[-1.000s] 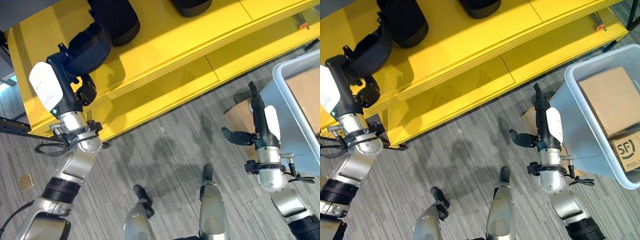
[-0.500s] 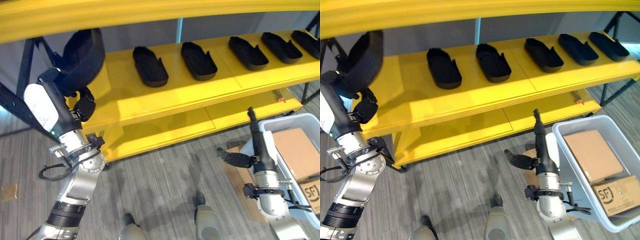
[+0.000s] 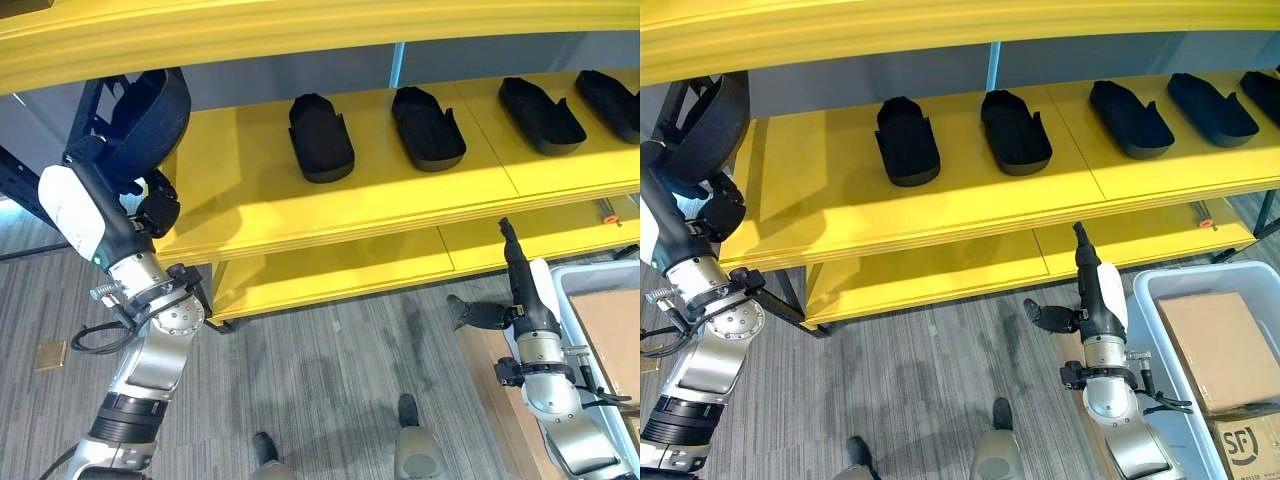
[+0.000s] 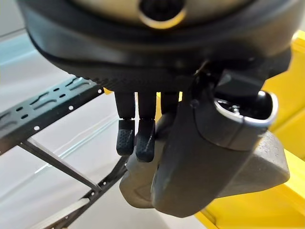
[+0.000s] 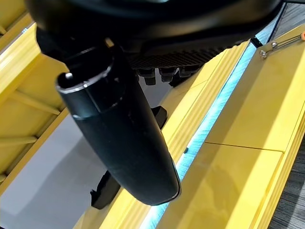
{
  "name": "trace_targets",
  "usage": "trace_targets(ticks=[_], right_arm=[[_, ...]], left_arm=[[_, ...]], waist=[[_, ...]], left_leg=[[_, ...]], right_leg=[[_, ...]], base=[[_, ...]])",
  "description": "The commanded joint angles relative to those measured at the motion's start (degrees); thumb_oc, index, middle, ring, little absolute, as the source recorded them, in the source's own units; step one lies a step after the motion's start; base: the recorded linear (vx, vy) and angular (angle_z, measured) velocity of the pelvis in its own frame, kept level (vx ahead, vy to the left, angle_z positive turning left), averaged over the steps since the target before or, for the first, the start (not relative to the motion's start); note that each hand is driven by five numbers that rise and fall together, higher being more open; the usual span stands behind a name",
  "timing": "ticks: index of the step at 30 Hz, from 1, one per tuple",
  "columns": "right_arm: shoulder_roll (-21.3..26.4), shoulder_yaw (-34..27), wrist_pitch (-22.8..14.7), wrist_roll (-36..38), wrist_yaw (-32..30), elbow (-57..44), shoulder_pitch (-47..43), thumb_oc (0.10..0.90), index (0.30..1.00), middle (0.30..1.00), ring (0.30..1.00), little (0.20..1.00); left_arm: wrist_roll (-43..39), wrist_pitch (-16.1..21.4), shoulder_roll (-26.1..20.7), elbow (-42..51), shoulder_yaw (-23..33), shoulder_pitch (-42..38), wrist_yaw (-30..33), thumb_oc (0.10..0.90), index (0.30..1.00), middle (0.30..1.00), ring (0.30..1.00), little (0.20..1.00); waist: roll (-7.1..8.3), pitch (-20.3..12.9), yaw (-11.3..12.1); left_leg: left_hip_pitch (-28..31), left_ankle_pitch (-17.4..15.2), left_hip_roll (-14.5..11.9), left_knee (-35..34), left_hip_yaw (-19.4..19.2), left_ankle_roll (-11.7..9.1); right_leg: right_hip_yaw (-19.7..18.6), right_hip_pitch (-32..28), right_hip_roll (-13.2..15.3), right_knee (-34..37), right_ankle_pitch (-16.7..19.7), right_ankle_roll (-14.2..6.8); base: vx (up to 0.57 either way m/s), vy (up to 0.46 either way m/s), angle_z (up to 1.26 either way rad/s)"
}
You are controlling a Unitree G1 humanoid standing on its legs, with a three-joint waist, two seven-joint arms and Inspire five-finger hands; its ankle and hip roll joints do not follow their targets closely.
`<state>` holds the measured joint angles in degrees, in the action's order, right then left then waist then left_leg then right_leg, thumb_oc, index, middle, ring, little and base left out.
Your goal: Move parts from the plastic box to the shelf.
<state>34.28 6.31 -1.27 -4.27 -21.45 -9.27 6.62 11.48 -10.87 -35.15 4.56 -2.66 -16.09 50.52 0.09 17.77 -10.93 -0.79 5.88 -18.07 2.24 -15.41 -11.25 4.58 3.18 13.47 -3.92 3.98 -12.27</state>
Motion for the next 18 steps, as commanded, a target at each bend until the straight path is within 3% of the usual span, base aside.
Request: trace_targets(ticks=[1, 6, 9, 11, 12, 14, 16, 17, 18], right_arm=[[1.5, -1.9, -5.1, -0.6, -0.3, -6.0, -1.5, 0.9, 1.0, 1.0, 1.0, 1.0], [2.8, -0.9, -6.6, -0.8, 2.8, -5.8, -0.9, 0.9, 1.0, 1.0, 1.0, 1.0], [4.0, -1.4, -7.2, 0.4, 4.5, -6.5, 0.5, 0.9, 1.0, 1.0, 1.0, 1.0], [4.8, -1.6, -8.0, 0.7, 4.0, -6.9, 2.5, 0.9, 1.0, 1.0, 1.0, 1.0], [4.7, -1.7, -8.1, 0.7, 3.9, -6.8, 2.5, 0.9, 1.0, 1.0, 1.0, 1.0], [5.0, -0.3, -9.8, 0.4, 2.8, -5.2, 2.5, 0.9, 1.0, 1.0, 1.0, 1.0], [5.6, 0.1, -10.8, 1.1, 2.3, -4.9, 2.9, 0.9, 1.0, 1.0, 1.0, 1.0], [5.8, 0.0, -11.0, 1.4, 2.0, -5.1, 3.3, 0.9, 1.0, 1.0, 1.0, 1.0], [5.8, 0.4, -11.5, 1.2, 1.9, -5.1, 3.4, 0.9, 1.0, 1.0, 1.0, 1.0]], left_arm=[[5.8, 6.3, -7.1, 4.5, 0.8, -6.0, 1.0, 0.4, 0.3, 0.3, 0.3, 0.3], [5.0, 5.0, -7.6, 5.3, 0.3, -4.5, 0.4, 0.4, 0.3, 0.3, 0.3, 0.3], [3.9, 4.4, -7.8, 5.2, -0.3, -3.8, 0.1, 0.4, 0.3, 0.3, 0.3, 0.3], [2.6, 3.5, -7.8, 4.9, -3.0, -5.7, 0.2, 0.4, 0.3, 0.3, 0.3, 0.3], [2.6, 3.5, -7.8, 4.8, -3.2, -5.8, 0.2, 0.4, 0.3, 0.3, 0.3, 0.3], [2.8, 2.7, -7.8, 4.7, -4.4, -6.1, 0.7, 0.4, 0.3, 0.3, 0.3, 0.3], [3.4, 3.3, -7.5, 4.8, -4.0, -4.5, 0.5, 0.4, 0.3, 0.3, 0.3, 0.3], [3.7, 4.1, -7.1, 4.9, -3.6, -3.4, 0.2, 0.4, 0.3, 0.3, 0.3, 0.3], [4.1, 5.9, -6.8, 5.2, -1.9, -1.0, -0.8, 0.4, 0.3, 0.3, 0.3, 0.3]], waist=[[2.21, -5.8, -0.8], [1.89, -6.6, -1.1], [1.76, -7.1, -2.0], [1.53, -6.7, -3.1], [1.59, -6.6, -3.3], [1.47, -5.9, -2.7], [1.15, -5.6, -1.5], [1.07, -5.5, -0.9], [0.99, -5.5, 0.1]], left_leg=[[1.7, -6.9, -3.3, 6.5, -3.9, 1.7], [2.8, -6.3, -5.5, 6.6, -4.3, 1.6], [2.8, -3.9, -7.4, 8.1, -8.2, 1.4], [-0.2, 2.8, -9.9, 10.6, -12.2, -0.2], [-0.2, 2.6, -9.8, 10.7, -11.8, -0.3], [-2.9, 4.0, -7.2, 8.9, -10.5, 0.3], [-5.1, 6.9, -5.3, 5.1, -8.3, 0.5], [-6.0, 8.3, -4.8, 3.2, -6.5, 0.5], [-5.8, 7.3, -3.4, 0.4, -3.1, 0.9]], right_leg=[[-0.8, 2.2, -1.1, -8.7, -9.8, 0.3], [-0.2, 2.7, -3.2, -12.3, -12.5, 2.1], [2.4, 2.3, -4.5, -13.5, -13.5, 3.7], [5.3, 0.3, -6.8, -12.2, -14.1, 5.3], [5.7, -0.1, -6.7, -12.2, -14.3, 5.2], [5.6, -1.1, -7.5, -11.3, -14.1, 5.4], [5.6, -2.1, -8.2, -9.5, -13.4, 5.9], [5.5, -2.6, -8.3, -8.9, -13.2, 6.0], [4.7, -3.2, -7.7, -9.6, -14.2, 5.7]], base=[[0.13, -0.266, 0.01], [0.09, -0.197, 0.02], [0.08, -0.182, 0.15], [0.09, -0.166, 0.68], [0.11, -0.106, 1.34], [0.11, 0.007, 1.17], [0.13, 0.074, 0.16], [0.23, 0.188, -0.08], [0.23, 0.209, -0.34]])
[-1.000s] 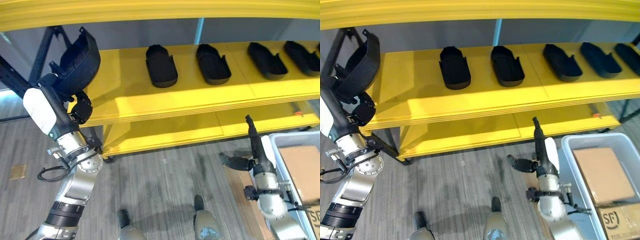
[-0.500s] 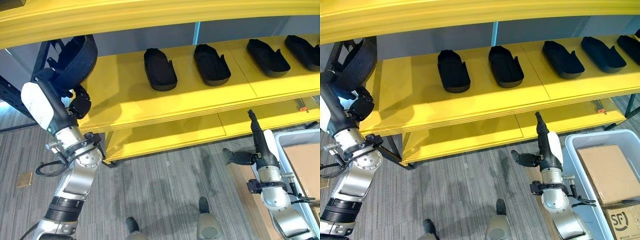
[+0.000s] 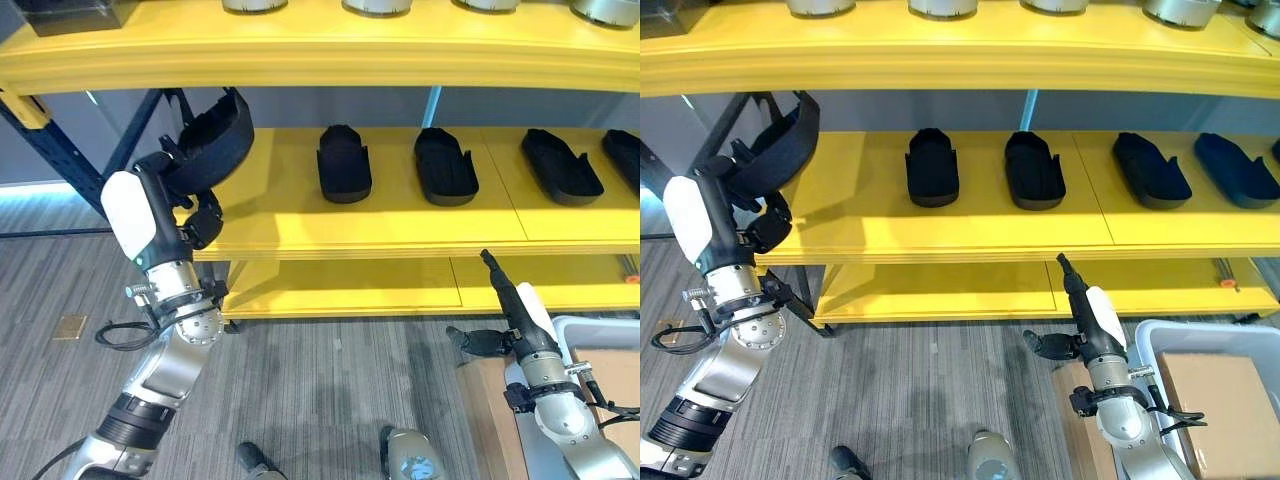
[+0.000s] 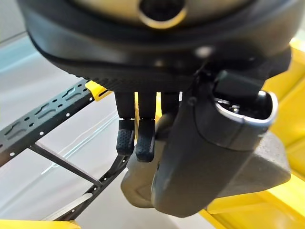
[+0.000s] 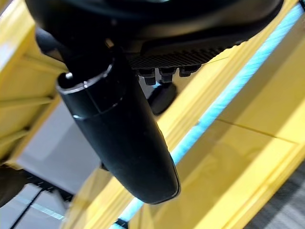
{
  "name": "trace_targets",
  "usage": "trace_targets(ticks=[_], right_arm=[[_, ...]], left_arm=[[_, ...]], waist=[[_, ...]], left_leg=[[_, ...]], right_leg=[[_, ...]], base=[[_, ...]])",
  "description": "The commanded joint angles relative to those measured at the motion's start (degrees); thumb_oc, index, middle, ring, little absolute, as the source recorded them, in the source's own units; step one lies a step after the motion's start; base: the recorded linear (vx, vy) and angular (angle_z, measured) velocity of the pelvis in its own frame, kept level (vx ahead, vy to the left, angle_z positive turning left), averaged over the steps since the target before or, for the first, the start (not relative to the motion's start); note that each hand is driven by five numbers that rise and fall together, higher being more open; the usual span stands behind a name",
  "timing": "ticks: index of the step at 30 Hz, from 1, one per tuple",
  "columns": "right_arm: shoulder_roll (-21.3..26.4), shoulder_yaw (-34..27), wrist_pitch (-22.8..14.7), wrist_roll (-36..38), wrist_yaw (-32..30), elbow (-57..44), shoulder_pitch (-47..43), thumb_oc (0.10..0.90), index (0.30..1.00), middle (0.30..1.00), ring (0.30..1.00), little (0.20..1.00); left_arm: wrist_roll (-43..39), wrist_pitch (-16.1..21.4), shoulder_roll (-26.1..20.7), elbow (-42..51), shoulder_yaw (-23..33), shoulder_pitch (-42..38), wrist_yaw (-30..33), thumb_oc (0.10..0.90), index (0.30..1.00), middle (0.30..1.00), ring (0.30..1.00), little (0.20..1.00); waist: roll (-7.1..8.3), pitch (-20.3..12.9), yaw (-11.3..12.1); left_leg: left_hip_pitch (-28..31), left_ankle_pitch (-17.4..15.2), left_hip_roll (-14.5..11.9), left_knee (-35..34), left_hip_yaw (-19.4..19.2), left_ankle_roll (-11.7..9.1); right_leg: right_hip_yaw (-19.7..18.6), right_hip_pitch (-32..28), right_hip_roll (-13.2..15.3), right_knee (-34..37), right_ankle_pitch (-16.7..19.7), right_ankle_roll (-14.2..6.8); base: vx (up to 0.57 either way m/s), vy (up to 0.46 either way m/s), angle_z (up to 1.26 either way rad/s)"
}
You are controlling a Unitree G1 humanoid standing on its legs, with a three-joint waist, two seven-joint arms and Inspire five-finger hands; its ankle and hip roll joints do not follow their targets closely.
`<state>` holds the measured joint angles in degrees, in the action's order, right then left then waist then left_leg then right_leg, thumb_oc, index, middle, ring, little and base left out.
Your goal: Move parts from the plastic box to the shelf.
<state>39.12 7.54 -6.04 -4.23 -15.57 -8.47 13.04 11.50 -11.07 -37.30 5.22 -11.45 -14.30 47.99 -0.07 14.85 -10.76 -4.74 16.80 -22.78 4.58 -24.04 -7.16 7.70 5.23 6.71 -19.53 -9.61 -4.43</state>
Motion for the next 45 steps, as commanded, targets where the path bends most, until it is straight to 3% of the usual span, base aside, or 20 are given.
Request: trace_targets(ticks=[1, 2, 6, 9, 14, 20, 21, 24, 37, 43, 45], right_arm=[[0.9, -0.5, -6.8, 1.1, -3.9, -5.8, -3.3, 0.9, 1.0, 1.0, 1.0, 1.0], [1.0, -0.9, -6.7, 0.9, -2.8, -6.5, -3.2, 0.9, 1.0, 1.0, 1.0, 1.0], [0.9, -0.9, -6.4, 1.5, -1.7, -5.7, -3.5, 0.9, 1.0, 1.0, 1.0, 1.0], [0.2, -0.6, -5.2, 1.6, -1.8, -5.9, -3.9, 0.9, 1.0, 1.0, 1.0, 1.0], [-1.8, -0.6, -5.6, 8.0, 0.2, -6.1, -4.4, 0.9, 1.0, 1.0, 1.0, 1.0], [-3.3, -1.1, -5.0, 10.7, 0.9, -5.5, -3.8, 0.9, 1.0, 1.0, 1.0, 1.0], [-8.4, 1.6, -3.0, 21.9, 14.2, 5.8, -11.3, 0.9, 1.0, 1.0, 1.0, 1.0], [-7.9, 1.6, -1.5, 22.7, 15.2, 5.3, -11.2, 0.9, 1.0, 1.0, 1.0, 1.0], [-7.3, 1.7, -1.2, 23.1, 16.1, 5.1, -11.1, 0.9, 1.0, 1.0, 1.0, 1.0], [-6.5, 5.2, -2.9, 22.3, 11.5, 6.9, -18.6, 0.9, 1.0, 1.0, 1.0, 1.0], [-6.8, 5.6, -3.1, 22.6, 10.9, 7.1, -18.7, 0.9, 1.0, 1.0, 1.0, 1.0]], left_arm=[[4.4, 6.9, -4.6, 4.4, 7.8, -1.8, 1.3, 0.4, 0.3, 0.3, 0.3, 0.3], [5.0, 8.0, -4.6, 3.4, 8.7, -1.0, 0.7, 0.4, 0.3, 0.3, 0.3, 0.3], [4.5, 7.9, -4.7, 1.7, 7.2, -2.7, 1.0, 0.4, 0.3, 0.3, 0.3, 0.3], [5.0, 7.4, -4.4, 1.1, 5.5, -4.2, 0.6, 0.4, 0.3, 0.3, 0.3, 0.3], [6.7, 7.7, -3.4, 2.6, 5.1, -4.2, -0.4, 0.4, 0.3, 0.3, 0.3, 0.3], [7.0, 7.3, -3.3, 1.7, 4.7, -4.9, -0.7, 0.4, 0.3, 0.3, 0.3, 0.3], [15.4, 9.5, -7.2, -9.9, 6.4, -3.3, -4.6, 0.4, 0.3, 0.3, 0.3, 0.3], [15.3, 10.2, -6.3, -9.3, 7.9, -1.1, -5.0, 0.4, 0.3, 0.3, 0.3, 0.3], [15.2, 11.3, -6.6, -6.8, 10.4, 2.7, -7.2, 0.4, 0.3, 0.3, 0.3, 0.3], [14.2, 9.7, -7.9, -7.8, 6.5, -5.8, -4.9, 0.4, 0.3, 0.3, 0.3, 0.3], [14.0, 9.5, -8.0, -7.9, 6.2, -6.4, -5.0, 0.4, 0.3, 0.3, 0.3, 0.3]], waist=[[0.92, -2.8, 0.4], [0.97, -3.5, 0.1], [0.92, -4.2, -0.1], [1.13, -4.3, 0.0], [1.98, -4.1, 0.8], [2.17, -4.4, 0.6], [1.1, -7.8, 2.4], [1.18, -7.7, 2.7], [1.6, -6.7, 3.1], [0.89, -0.6, 3.7], [0.77, 0.0, 3.6]], left_leg=[[-1.6, -4.1, 1.5, -2.7, 6.5, -2.8], [-0.3, -6.5, 2.2, -3.3, 5.7, -2.3], [0.9, -9.4, 3.9, -2.8, 4.9, -1.6], [1.9, -10.4, 5.6, -2.4, 4.9, -1.2], [3.0, -11.7, 7.9, -3.4, 4.6, -0.4], [3.3, -12.0, 8.2, -3.5, 4.0, -0.2], [11.7, -17.1, 14.3, -5.9, 3.8, 2.6], [11.1, -17.2, 13.6, -4.4, 3.7, 2.4], [9.1, -18.5, 12.7, -0.6, 3.3, 2.6], [-1.0, -19.5, 10.7, 7.7, 5.3, 1.9], [-1.6, -19.7, 10.5, 8.3, 5.5, 2.0]], right_leg=[[1.1, -5.2, -0.9, 5.9, -0.5, -2.1], [1.2, -5.3, -0.3, 6.1, -0.3, -2.3], [1.2, -5.3, 0.4, 6.2, -0.1, -2.9], [1.3, -5.9, 0.9, 7.6, 0.7, -3.6], [1.3, -6.5, 1.6, 10.9, 2.8, -4.6], [1.5, -7.0, 1.9, 12.2, 3.5, -4.7], [5.4, -8.4, 3.7, 17.6, 9.1, -6.3], [5.9, -9.0, 3.3, 17.3, 8.4, -5.3], [6.4, -8.6, 2.3, 14.7, 6.3, -4.1], [4.8, 1.4, 1.4, 4.8, 2.3, -2.3], [4.4, 2.1, 1.2, 3.8, 1.9, -2.1]], base=[[0.28, 0.252, -0.68], [0.18, 0.158, -0.74], [0.13, 0.103, -0.4], [0.13, 0.077, -0.04], [0.04, -0.002, -0.02], [0.01, -0.025, -0.06], [0.06, -0.049, -0.11], [0.09, -0.062, -0.09], [0.06, -0.033, 0.0], [-0.18, -0.08, -0.03], [-0.06, -0.108, 0.02]])
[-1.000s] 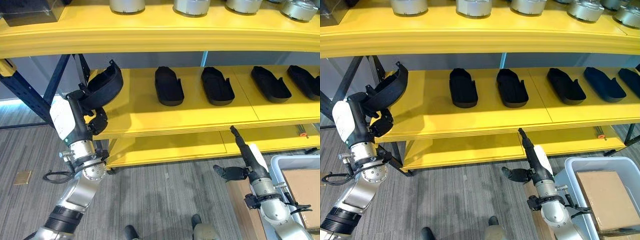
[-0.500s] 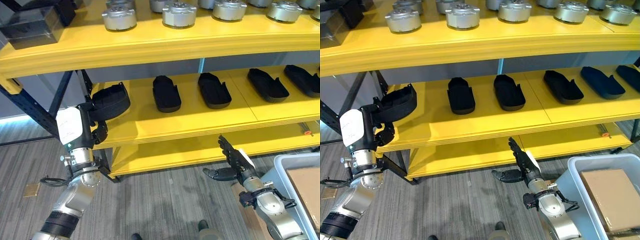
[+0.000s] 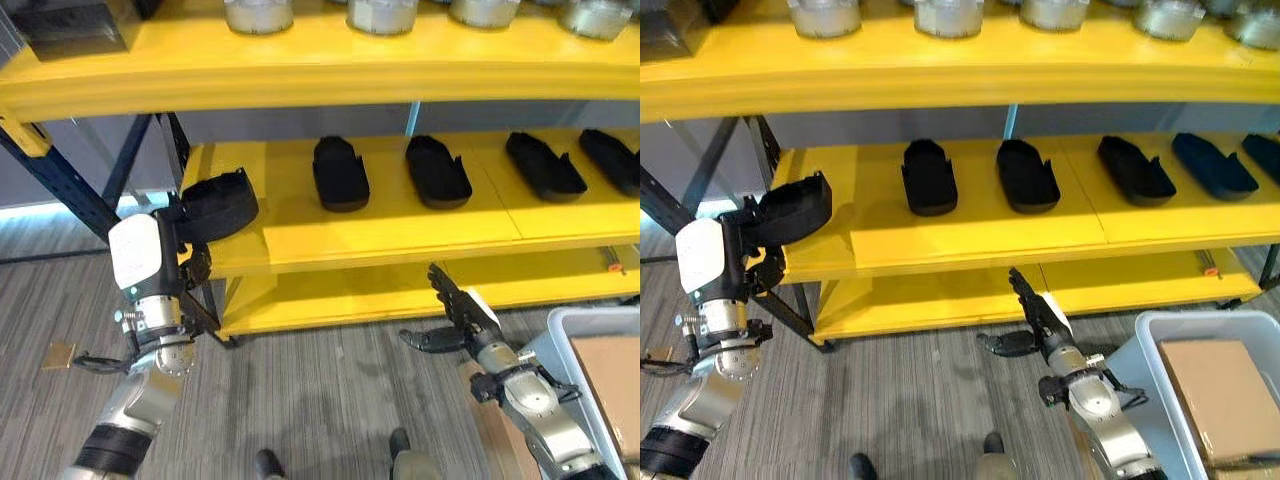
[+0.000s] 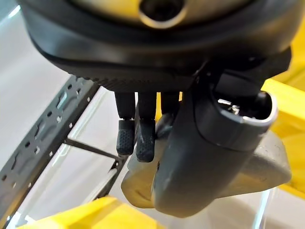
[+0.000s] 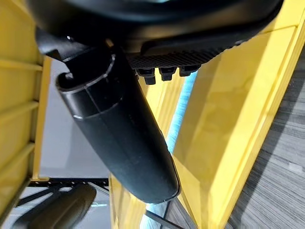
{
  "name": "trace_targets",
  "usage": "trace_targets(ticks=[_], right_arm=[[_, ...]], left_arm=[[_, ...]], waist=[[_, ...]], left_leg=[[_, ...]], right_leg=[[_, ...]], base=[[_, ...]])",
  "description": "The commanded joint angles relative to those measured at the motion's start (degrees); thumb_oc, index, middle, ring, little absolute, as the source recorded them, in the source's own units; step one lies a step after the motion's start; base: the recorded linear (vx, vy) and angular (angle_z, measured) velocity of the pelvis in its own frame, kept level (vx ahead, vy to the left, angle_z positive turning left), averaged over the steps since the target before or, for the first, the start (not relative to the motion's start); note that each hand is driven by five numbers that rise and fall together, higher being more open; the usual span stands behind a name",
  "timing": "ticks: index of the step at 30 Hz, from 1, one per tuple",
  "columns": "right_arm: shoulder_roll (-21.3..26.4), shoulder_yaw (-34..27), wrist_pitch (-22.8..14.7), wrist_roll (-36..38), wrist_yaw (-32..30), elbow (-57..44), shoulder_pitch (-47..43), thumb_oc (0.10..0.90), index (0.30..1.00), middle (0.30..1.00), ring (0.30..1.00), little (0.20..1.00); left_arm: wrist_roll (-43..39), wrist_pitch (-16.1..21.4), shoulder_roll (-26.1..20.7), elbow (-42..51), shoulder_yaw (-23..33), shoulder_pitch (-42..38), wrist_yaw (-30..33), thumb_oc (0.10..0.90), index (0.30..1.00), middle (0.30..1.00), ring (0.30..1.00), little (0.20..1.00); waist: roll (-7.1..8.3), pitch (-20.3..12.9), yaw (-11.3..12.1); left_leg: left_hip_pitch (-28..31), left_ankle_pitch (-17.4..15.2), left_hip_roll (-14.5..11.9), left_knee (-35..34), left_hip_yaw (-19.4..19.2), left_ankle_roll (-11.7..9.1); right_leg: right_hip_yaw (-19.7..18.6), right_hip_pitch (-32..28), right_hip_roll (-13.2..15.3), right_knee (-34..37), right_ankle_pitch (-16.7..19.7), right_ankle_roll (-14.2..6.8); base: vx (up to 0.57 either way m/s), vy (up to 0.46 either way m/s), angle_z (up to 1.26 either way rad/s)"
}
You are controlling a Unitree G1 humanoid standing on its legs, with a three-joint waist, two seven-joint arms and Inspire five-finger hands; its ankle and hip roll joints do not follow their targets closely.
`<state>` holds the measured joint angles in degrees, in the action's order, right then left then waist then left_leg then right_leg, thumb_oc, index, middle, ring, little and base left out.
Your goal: Move parts from the plastic box to the shelf.
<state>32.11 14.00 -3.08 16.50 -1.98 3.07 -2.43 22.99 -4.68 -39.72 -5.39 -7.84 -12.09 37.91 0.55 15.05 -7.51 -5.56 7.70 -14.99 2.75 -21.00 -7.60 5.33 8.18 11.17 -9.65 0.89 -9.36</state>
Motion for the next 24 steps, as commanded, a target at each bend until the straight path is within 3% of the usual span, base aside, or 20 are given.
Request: trace_targets(ticks=[1, 5, 8, 11, 14, 15, 17, 19, 20, 24], right_arm=[[-0.1, -0.8, -6.1, 2.0, -2.9, -4.5, -2.9, 0.9, 1.0, 1.0, 1.0, 1.0], [-0.2, -0.7, -6.6, 1.3, -1.3, -4.5, -1.3, 0.9, 1.0, 1.0, 1.0, 1.0], [0.6, -0.9, -6.0, 1.1, 2.3, -4.4, 0.4, 0.9, 1.0, 1.0, 1.0, 1.0], [1.4, -0.7, -5.1, 0.2, 5.1, -5.3, 1.6, 0.9, 1.0, 1.0, 1.0, 1.0], [1.7, 0.2, -4.9, -0.3, 7.5, -5.6, 2.8, 0.9, 1.0, 1.0, 1.0, 1.0], [2.0, 1.0, -4.7, -0.8, 7.9, -5.6, 4.3, 0.9, 1.0, 1.0, 1.0, 1.0], [2.3, 1.3, -4.6, -1.1, 7.9, -6.0, 5.3, 0.9, 1.0, 1.0, 1.0, 1.0], [2.9, 1.4, -4.4, -1.3, 7.8, -6.8, 6.8, 0.9, 1.0, 1.0, 1.0, 1.0], [3.5, 1.2, -4.4, -0.9, 8.5, -7.0, 7.2, 0.9, 1.0, 1.0, 1.0, 1.0], [3.6, 2.0, -2.9, -0.1, 8.4, -7.7, 8.0, 0.9, 1.0, 1.0, 1.0, 1.0]], left_arm=[[2.9, 3.2, -5.4, 3.0, 2.7, -8.5, 4.9, 0.4, 0.3, 0.3, 0.3, 0.3], [4.2, 2.9, -5.3, 3.6, 2.4, -7.9, 4.3, 0.4, 0.3, 0.3, 0.3, 0.3], [2.2, 1.9, -6.6, 2.8, 2.2, -7.7, 4.1, 0.4, 0.3, 0.3, 0.3, 0.3], [1.5, 0.9, -6.8, 3.6, 2.7, -6.1, 3.7, 0.4, 0.3, 0.3, 0.3, 0.3], [1.1, 0.1, -6.7, 3.2, 3.2, -4.1, 3.7, 0.4, 0.3, 0.3, 0.3, 0.3], [1.0, 1.1, -6.1, 3.3, 3.4, -1.6, 4.3, 0.4, 0.3, 0.3, 0.3, 0.3], [1.4, 2.1, -5.6, 3.4, 3.5, -0.5, 4.6, 0.4, 0.3, 0.3, 0.3, 0.3], [0.5, 3.4, -5.9, 2.7, 3.5, 0.0, 4.5, 0.4, 0.3, 0.3, 0.3, 0.3], [-0.2, 3.6, -6.7, 2.6, 3.8, 0.3, 4.5, 0.4, 0.3, 0.3, 0.3, 0.3], [0.3, 2.7, -5.9, 1.8, 2.8, -0.5, 4.5, 0.4, 0.3, 0.3, 0.3, 0.3]], waist=[[0.12, 0.1, 0.3], [0.08, 0.0, -0.1], [0.06, -1.1, -0.9], [0.13, -1.2, -1.0], [-0.43, -1.5, -0.8], [-1.07, -2.3, -0.2], [-1.13, -2.8, -0.2], [-0.68, -3.1, -0.2], [-0.97, -3.3, -0.5], [-1.31, -3.4, -0.1]], left_leg=[[-0.9, -10.7, 2.6, 10.4, 2.5, 2.5], [-1.1, -10.9, 2.0, 11.7, 2.7, 2.8], [-0.2, -12.3, 0.8, 14.9, 0.7, 3.1], [-4.1, -4.9, -3.6, 26.0, 1.8, 0.5], [-4.1, -1.2, -4.3, 21.4, 3.4, 0.3], [-3.4, 5.2, -5.3, 8.7, 4.1, -1.3], [-3.5, 8.4, -6.4, 2.7, 4.3, -2.0], [-4.1, 9.2, -7.4, -1.3, 5.8, -2.0], [-3.3, 6.8, -7.6, -3.2, 5.3, -1.5], [-2.3, 5.4, -7.2, 0.3, 5.7, -1.9]], right_leg=[[6.6, -0.5, -3.3, -6.7, -9.0, 3.0], [6.3, -0.5, -3.5, -8.6, -10.2, 3.5], [7.2, -1.6, -3.4, -9.9, -11.8, 4.4], [7.4, -4.2, -5.6, -9.7, -13.3, 6.9], [6.6, -5.9, -7.0, -10.0, -13.6, 6.7], [7.7, -8.2, -7.3, -9.3, -13.8, 6.3], [8.4, -9.1, -7.1, -8.9, -14.0, 6.0], [8.1, -9.5, -6.1, -10.3, -14.7, 5.4], [8.6, -9.3, -5.2, -12.9, -15.8, 5.0], [9.0, -8.7, -4.2, -18.1, -18.8, 4.6]], base=[[0.0, -0.15, -0.03], [0.06, -0.194, -0.02], [0.15, -0.214, 0.04], [0.18, -0.199, 0.0], [0.33, 0.056, 0.02], [0.44, 0.252, -0.23], [0.36, 0.271, -0.11], [0.33, 0.268, -0.08], [0.33, 0.236, -0.14], [0.31, 0.171, -0.28]])
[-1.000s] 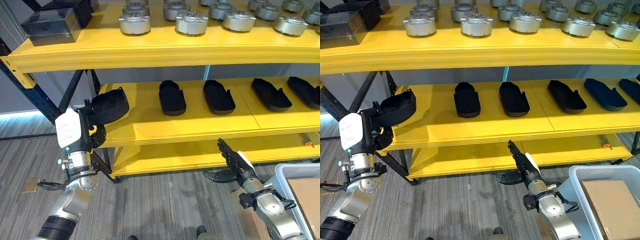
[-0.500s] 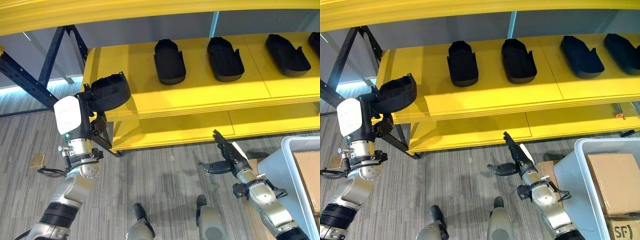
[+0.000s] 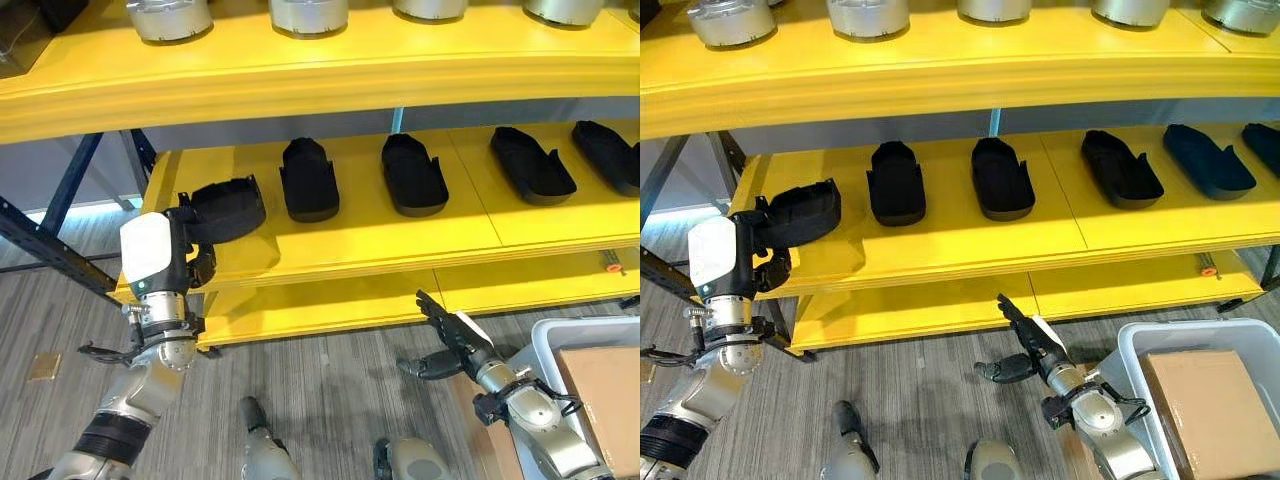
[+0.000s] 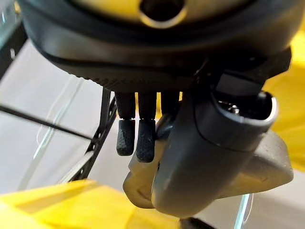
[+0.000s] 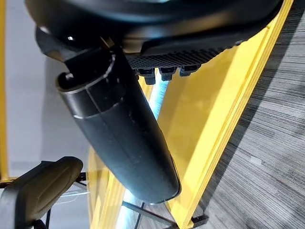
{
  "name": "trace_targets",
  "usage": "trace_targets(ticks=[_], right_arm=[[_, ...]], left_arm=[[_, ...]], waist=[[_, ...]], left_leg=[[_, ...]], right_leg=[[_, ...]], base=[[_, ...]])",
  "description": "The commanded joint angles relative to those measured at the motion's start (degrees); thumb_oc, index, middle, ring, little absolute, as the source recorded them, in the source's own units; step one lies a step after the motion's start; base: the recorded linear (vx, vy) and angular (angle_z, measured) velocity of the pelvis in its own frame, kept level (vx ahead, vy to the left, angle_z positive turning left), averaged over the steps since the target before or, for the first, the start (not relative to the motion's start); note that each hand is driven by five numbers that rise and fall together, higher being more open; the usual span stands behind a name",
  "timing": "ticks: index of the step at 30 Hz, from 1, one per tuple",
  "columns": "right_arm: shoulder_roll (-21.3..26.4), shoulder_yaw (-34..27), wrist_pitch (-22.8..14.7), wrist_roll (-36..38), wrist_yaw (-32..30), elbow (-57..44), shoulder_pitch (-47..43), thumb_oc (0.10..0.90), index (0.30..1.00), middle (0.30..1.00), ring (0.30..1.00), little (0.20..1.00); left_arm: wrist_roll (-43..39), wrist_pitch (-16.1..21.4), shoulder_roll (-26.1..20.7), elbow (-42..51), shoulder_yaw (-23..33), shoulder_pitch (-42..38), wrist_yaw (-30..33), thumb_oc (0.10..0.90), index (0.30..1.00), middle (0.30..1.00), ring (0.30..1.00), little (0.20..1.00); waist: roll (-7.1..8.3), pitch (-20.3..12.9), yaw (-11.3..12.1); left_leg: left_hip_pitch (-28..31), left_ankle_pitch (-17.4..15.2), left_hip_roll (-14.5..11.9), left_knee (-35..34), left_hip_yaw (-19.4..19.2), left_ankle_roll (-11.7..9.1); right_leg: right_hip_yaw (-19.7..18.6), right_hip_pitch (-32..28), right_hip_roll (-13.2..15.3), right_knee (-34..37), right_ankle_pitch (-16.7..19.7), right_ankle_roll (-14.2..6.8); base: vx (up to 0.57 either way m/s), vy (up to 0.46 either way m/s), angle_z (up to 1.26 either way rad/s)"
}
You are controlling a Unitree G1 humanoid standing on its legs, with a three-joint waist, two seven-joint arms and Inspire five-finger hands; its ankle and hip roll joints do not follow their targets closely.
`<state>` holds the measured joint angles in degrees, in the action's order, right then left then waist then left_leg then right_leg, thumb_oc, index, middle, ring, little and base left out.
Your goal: Move parts from the plastic box to the shelf.
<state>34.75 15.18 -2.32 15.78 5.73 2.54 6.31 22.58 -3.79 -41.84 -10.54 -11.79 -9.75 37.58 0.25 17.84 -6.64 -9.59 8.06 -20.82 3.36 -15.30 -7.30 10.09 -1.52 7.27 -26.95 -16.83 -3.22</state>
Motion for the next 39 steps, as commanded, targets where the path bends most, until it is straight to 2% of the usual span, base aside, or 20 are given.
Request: trace_targets(ticks=[1, 5, 8, 9, 16, 20, 21, 22, 23, 25, 27, 28, 29, 31, 32, 33, 39], right_arm=[[0.9, 0.6, -3.5, 1.0, 0.8, -7.2, -0.4, 0.9, 1.0, 1.0, 1.0, 1.0], [0.4, 0.3, -3.7, 0.6, 0.9, -7.7, 0.2, 0.9, 1.0, 1.0, 1.0, 1.0], [0.1, 0.2, -3.6, 0.0, 0.5, -8.4, 0.5, 0.9, 1.0, 1.0, 1.0, 1.0], [0.1, 0.2, -3.6, 0.4, 0.1, -7.9, 0.2, 0.9, 1.0, 1.0, 1.0, 1.0], [-0.8, 1.2, -3.8, 0.2, -0.2, -7.3, -2.5, 0.9, 1.0, 1.0, 1.0, 1.0], [-1.7, 1.8, -3.8, -0.9, -0.9, -7.0, -6.4, 0.9, 1.0, 1.0, 1.0, 1.0], [-1.6, 1.2, -2.3, 0.0, -1.9, -7.9, -7.0, 0.9, 1.0, 1.0, 1.0, 1.0], [-1.9, 0.6, -2.1, 0.8, -2.8, -8.1, -7.1, 0.9, 1.0, 1.0, 1.0, 1.0], [-2.5, -0.2, -2.3, 0.1, -1.7, -9.0, -5.3, 0.9, 1.0, 1.0, 1.0, 1.0], [-3.2, -0.2, -3.7, -0.1, -0.9, -8.2, -4.8, 0.9, 1.0, 1.0, 1.0, 1.0], [-4.1, 0.3, -5.0, -0.2, -1.1, -6.9, -5.1, 0.9, 1.0, 1.0, 1.0, 1.0], [-4.9, 0.8, -4.9, -0.4, -1.4, -6.5, -5.5, 0.9, 1.0, 1.0, 1.0, 1.0], [-5.7, 1.3, -5.3, -0.5, -1.8, -5.7, -6.1, 0.9, 1.0, 1.0, 1.0, 1.0], [-6.4, 1.6, -4.3, -0.7, -2.7, -5.3, -6.6, 0.9, 1.0, 1.0, 1.0, 1.0], [-6.4, 1.8, -2.7, -0.8, -3.0, -5.0, -7.8, 0.9, 1.0, 1.0, 1.0, 1.0], [-6.3, 2.4, -2.1, -1.2, -3.5, -4.4, -8.7, 0.9, 1.0, 1.0, 1.0, 1.0], [-5.1, 1.6, 0.7, -0.8, -3.1, -6.1, -8.3, 0.9, 1.0, 1.0, 1.0, 1.0]], left_arm=[[0.8, 1.6, -3.6, 7.0, 6.5, -3.0, 4.8, 0.4, 0.3, 0.3, 0.3, 0.3], [2.1, 1.2, -3.0, 7.5, 5.3, -3.9, 5.2, 0.4, 0.3, 0.3, 0.3, 0.3], [3.0, -0.4, -2.3, 8.6, 4.1, -5.0, 5.6, 0.4, 0.3, 0.3, 0.3, 0.3], [3.1, -0.3, -1.8, 8.6, 4.2, -5.0, 6.1, 0.4, 0.3, 0.3, 0.3, 0.3], [4.1, 2.0, -1.1, 11.7, 5.4, -4.0, 5.6, 0.4, 0.3, 0.3, 0.3, 0.3], [4.8, 4.6, -1.0, 12.1, 4.4, -5.4, 5.0, 0.4, 0.3, 0.3, 0.3, 0.3], [4.1, 4.9, -1.6, 11.6, 3.6, -7.2, 4.2, 0.4, 0.3, 0.3, 0.3, 0.3], [4.1, 5.6, -2.2, 10.8, 2.9, -8.7, 3.5, 0.4, 0.3, 0.3, 0.3, 0.3], [5.0, 5.2, -1.8, 11.0, 2.7, -8.0, 3.4, 0.4, 0.3, 0.3, 0.3, 0.3], [5.9, 5.4, -1.4, 11.4, 3.1, -7.1, 3.9, 0.4, 0.3, 0.3, 0.3, 0.3], [7.1, 5.5, -1.3, 11.8, 3.2, -7.1, 3.6, 0.4, 0.3, 0.3, 0.3, 0.3], [7.5, 5.4, -1.4, 11.9, 2.5, -7.4, 3.9, 0.4, 0.3, 0.3, 0.3, 0.3], [8.4, 5.5, -1.1, 12.2, 2.2, -7.3, 4.3, 0.4, 0.3, 0.3, 0.3, 0.3], [8.6, 6.2, -0.5, 11.9, 2.1, -7.7, 3.7, 0.4, 0.3, 0.3, 0.3, 0.3], [7.9, 5.7, 0.0, 11.3, 1.7, -9.2, 3.8, 0.4, 0.3, 0.3, 0.3, 0.3], [7.2, 5.1, 0.5, 10.9, 1.7, -10.1, 3.9, 0.4, 0.3, 0.3, 0.3, 0.3], [6.4, 6.0, 0.5, 10.5, 3.9, -8.5, 4.4, 0.4, 0.3, 0.3, 0.3, 0.3]], waist=[[-1.01, -6.2, -0.9], [-0.81, -5.9, -0.6], [-0.43, -5.0, -0.1], [-0.13, -4.6, 0.3], [0.9, -3.5, 2.4], [2.1, -4.0, 3.8], [2.62, -4.6, 4.3], [3.24, -4.5, 4.3], [4.12, -4.0, 2.8], [3.96, -3.8, 2.6], [4.45, -3.6, 2.5], [4.94, -3.2, 2.1], [4.96, -2.6, 2.2], [4.61, -3.0, 2.5], [4.29, -3.3, 3.0], [4.08, -3.5, 3.2], [3.66, -3.9, 3.0]], left_leg=[[1.8, 4.4, -0.9, 0.7, 0.0, -2.0], [1.1, 3.1, 0.4, 3.6, 0.1, -1.8], [0.1, 2.2, 2.1, 5.0, 0.9, -1.6], [-0.1, 1.8, 2.8, 5.1, 1.1, -1.6], [-2.0, -0.5, 4.2, 7.6, 1.3, -0.9], [-3.6, -3.5, 4.9, 11.7, 1.0, 0.4], [-4.1, -4.3, 4.7, 12.5, -0.5, 1.3], [-2.5, -6.2, 5.7, 11.7, -2.0, 3.5], [2.3, -8.8, 9.2, 9.0, -2.9, 6.1], [4.7, -9.4, 9.8, 7.8, -3.7, 6.1], [5.7, -10.0, 10.0, 7.7, -3.5, 5.5], [6.4, -11.1, 10.2, 7.7, -3.2, 5.7], [7.0, -12.0, 9.6, 7.6, -3.4, 5.7], [6.6, -12.0, 8.9, 8.0, -3.2, 5.3], [5.5, -11.2, 8.7, 8.5, -3.1, 4.2], [4.8, -10.7, 8.6, 8.3, -3.0, 3.5], [4.6, -9.6, 8.3, 7.5, -3.3, 2.6]], right_leg=[[4.5, 0.9, -0.2, -1.2, -1.3, -1.6], [4.7, 0.7, 0.0, -0.7, -0.8, -1.9], [4.9, 0.4, 0.3, 0.6, 0.0, -2.2], [4.9, 0.4, 0.8, 2.2, 1.2, -2.5], [5.0, -0.5, 2.7, 7.0, 3.5, -3.9], [4.8, -3.3, 4.3, 7.9, 2.6, -5.5], [6.2, -4.2, 4.8, 5.4, 1.1, -6.2], [5.8, -0.4, 6.4, -4.7, 1.3, -7.6], [2.7, 7.6, 6.2, -11.9, 9.8, -8.8], [2.8, 8.1, 6.9, -5.6, 12.1, -8.0], [2.6, 7.6, 9.0, 6.8, 16.8, -8.1], [0.4, 9.1, 10.6, 9.0, 23.3, -9.5], [-0.7, 10.8, 11.7, 10.0, 24.9, -10.4], [0.2, 8.5, 11.3, 13.8, 20.8, -10.8], [2.0, 7.0, 10.6, 15.0, 19.2, -10.3], [2.3, 6.5, 10.2, 15.7, 18.4, -10.5], [3.0, 5.3, 10.2, 17.2, 17.2, -11.0]], base=[[0.19, 0.096, -0.24], [0.13, 0.086, -0.03], [0.14, 0.104, 0.08], [0.1, 0.09, 0.13], [0.06, 0.084, -0.02], [0.14, 0.216, -0.03], [0.16, 0.28, 0.03], [0.24, 0.328, -0.01], [0.19, 0.214, -0.11], [0.13, -0.083, -0.13], [0.08, -0.286, 0.1], [0.03, -0.311, -0.06], [0.02, -0.283, 0.07], [0.06, -0.196, 0.37], [0.04, -0.103, 0.54], [0.0, -0.018, 0.51], [0.03, 0.009, -0.06]])
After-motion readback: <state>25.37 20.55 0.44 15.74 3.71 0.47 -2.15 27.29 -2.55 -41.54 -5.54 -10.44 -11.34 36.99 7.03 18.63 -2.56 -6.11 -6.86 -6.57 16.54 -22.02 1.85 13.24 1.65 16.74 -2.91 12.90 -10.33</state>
